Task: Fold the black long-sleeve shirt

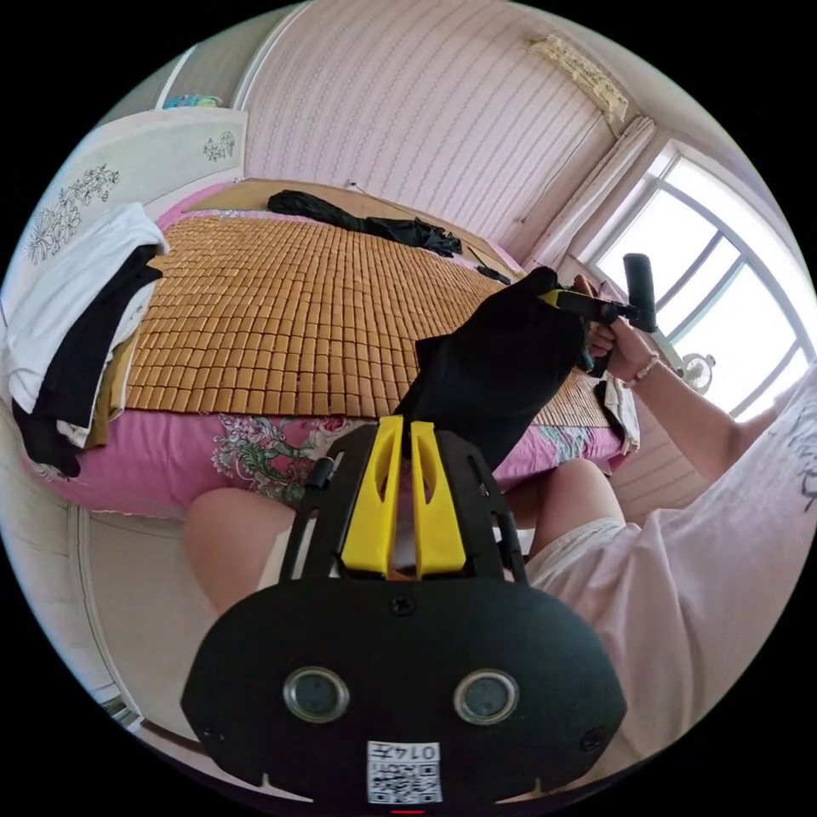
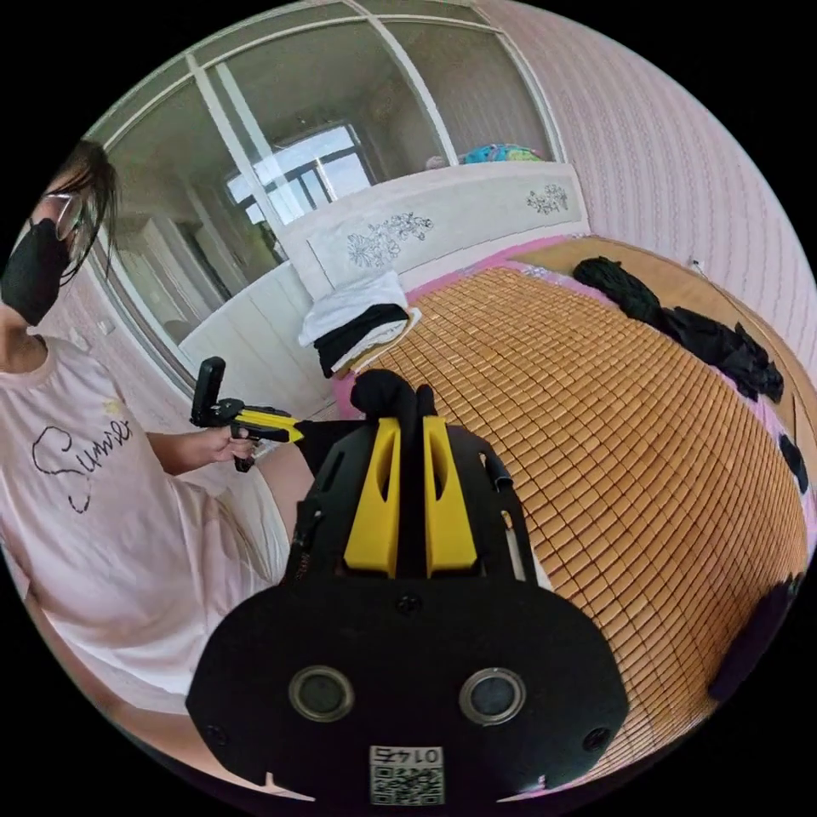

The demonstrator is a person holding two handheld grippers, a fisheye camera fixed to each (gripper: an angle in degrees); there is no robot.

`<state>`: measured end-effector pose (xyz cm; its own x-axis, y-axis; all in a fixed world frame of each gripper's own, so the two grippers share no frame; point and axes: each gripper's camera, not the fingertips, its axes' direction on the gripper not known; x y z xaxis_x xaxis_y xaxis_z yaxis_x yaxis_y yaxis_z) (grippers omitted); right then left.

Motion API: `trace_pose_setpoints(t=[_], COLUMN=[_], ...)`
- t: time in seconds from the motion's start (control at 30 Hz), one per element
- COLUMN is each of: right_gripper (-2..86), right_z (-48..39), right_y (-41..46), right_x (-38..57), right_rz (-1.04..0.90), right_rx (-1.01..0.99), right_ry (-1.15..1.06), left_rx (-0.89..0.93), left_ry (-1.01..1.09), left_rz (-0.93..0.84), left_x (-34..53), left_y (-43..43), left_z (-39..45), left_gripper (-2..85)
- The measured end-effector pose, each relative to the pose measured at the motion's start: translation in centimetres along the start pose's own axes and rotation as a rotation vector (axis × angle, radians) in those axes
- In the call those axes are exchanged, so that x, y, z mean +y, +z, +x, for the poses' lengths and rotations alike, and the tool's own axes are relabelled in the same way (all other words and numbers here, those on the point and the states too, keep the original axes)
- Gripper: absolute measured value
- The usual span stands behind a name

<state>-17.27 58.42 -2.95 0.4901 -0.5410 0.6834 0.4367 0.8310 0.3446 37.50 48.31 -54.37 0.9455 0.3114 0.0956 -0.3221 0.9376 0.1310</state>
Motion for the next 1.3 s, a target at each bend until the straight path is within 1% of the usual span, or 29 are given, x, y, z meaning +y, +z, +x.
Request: trace_pose_setpoints(t=[0.17, 0.2, 0.27, 0.33, 0.37, 0.43, 0.5, 0.57, 0.63, 0.7, 0.77, 0.8, 0.87, 0.9, 0.93, 0.97, 1.0, 1.03, 1.07, 1.1, 1.13, 1.17, 1.27, 1.3], right_gripper=[3.3, 3.3, 3.3, 3.4, 3.5, 3.5, 3.5, 3.5, 3.5, 3.6, 4.0, 4.1, 5.0, 5.3, 5.7, 5.8, 5.4, 4.7, 4.6, 4.6, 4.8, 5.0, 5.5, 5.7], right_z=[-10.4, -11.4, -15.1, -17.9, -19.9, -23.1, -26.1, -29.5, -31.8, -33.3, -33.0, -32.5, -28.8, -27.6, -24.9, -21.9, -20.5, -17.8, -16.3, -16.0, -16.1, -16.6, -17.8, -17.9], right_y=[0.8, 0.8, 1.2, 1.9, 2.6, 3.7, 4.9, 6.5, 8.0, 10.0, 14.8, 16.4, 23.9, 26.2, 31.1, 36.1, 38.5, 42.8, 45.7, 46.5, 47.4, 48.1, 49.1, 48.8], right_x=[-7.4, -8.2, -11.7, -14.8, -17.0, -20.3, -23.6, -28.2, -31.8, -36.0, -42.6, -44.2, -49.6, -50.6, -52.4, -53.4, -53.4, -52.9, -51.8, -51.3, -50.3, -49.7, -49.4, -49.5], right_rz=[0.044, 0.043, 0.032, 0.005, -0.016, -0.042, -0.046, -0.034, -0.024, -0.029, -0.101, -0.130, -0.207, -0.218, -0.252, -0.284, -0.297, -0.358, -0.400, -0.392, -0.359, -0.361, -0.437, -0.429], right_rx=[-0.045, -0.054, -0.089, -0.111, -0.116, -0.130, -0.177, -0.282, -0.338, -0.345, -0.247, -0.216, -0.100, -0.073, -0.025, 0.004, 0.017, 0.070, 0.070, 0.057, 0.016, -0.013, 0.024, 0.025], right_ry=[-0.345, -0.379, -0.518, -0.618, -0.690, -0.806, -0.903, -0.991, -1.025, -0.991, -0.815, -0.761, -0.550, -0.496, -0.385, -0.275, -0.217, -0.074, -0.002, 0.013, -0.007, -0.063, -0.208, -0.221], left_rx=[-0.048, -0.057, -0.052, -0.038, -0.040, -0.074, -0.107, -0.138, -0.178, -0.210, -0.278, -0.338, -0.411, -0.451, -0.487, -0.505, -0.532, -0.575, -0.606, -0.633, -0.583, -0.562, -0.609, -0.620], left_ry=[-0.048, -0.074, -0.123, -0.174, -0.185, -0.219, -0.236, -0.260, -0.288, -0.307, -0.321, -0.328, -0.343, -0.369, -0.404, -0.419, -0.459, -0.530, -0.574, -0.613, -0.651, -0.662, -0.635, -0.631], left_rz=[0.106, 0.146, 0.212, 0.323, 0.348, 0.464, 0.555, 0.640, 0.740, 0.812, 0.852, 0.848, 0.795, 0.737, 0.681, 0.667, 0.628, 0.539, 0.499, 0.415, 0.332, 0.313, 0.354, 0.369], left_x=[2.7, 3.3, 4.0, 4.8, 4.9, 5.3, 5.6, 6.1, 6.9, 7.5, 7.6, 6.9, 4.9, 3.1, 1.2, 0.3, -1.3, -2.8, -3.3, -3.8, -4.0, -3.9, -2.7, -2.1], left_y=[-5.1, -6.3, -8.2, -10.9, -11.5, -14.7, -17.4, -20.1, -23.7, -26.8, -30.3, -32.6, -35.4, -36.5, -36.9, -36.8, -35.9, -34.1, -33.1, -30.7, -28.3, -27.5, -25.5, -25.0], left_z=[-2.6, -3.4, -4.9, -6.6, -7.0, -8.2, -9.0, -10.0, -11.0, -11.7, -12.8, -14.0, -16.9, -19.9, -23.3, -25.0, -28.7, -32.5, -34.3, -37.2, -39.6, -40.3, -39.5, -38.8], left_gripper=[-1.0, -1.0, -1.0, -1.0, -1.0, -1.0, -1.0, -0.9, -0.9, -0.9, -0.9, -0.8, -0.5, -0.3, 0.2, 0.5, 1.1, 1.8, 2.1, 3.1, 4.3, 4.6, 6.2, 6.6])
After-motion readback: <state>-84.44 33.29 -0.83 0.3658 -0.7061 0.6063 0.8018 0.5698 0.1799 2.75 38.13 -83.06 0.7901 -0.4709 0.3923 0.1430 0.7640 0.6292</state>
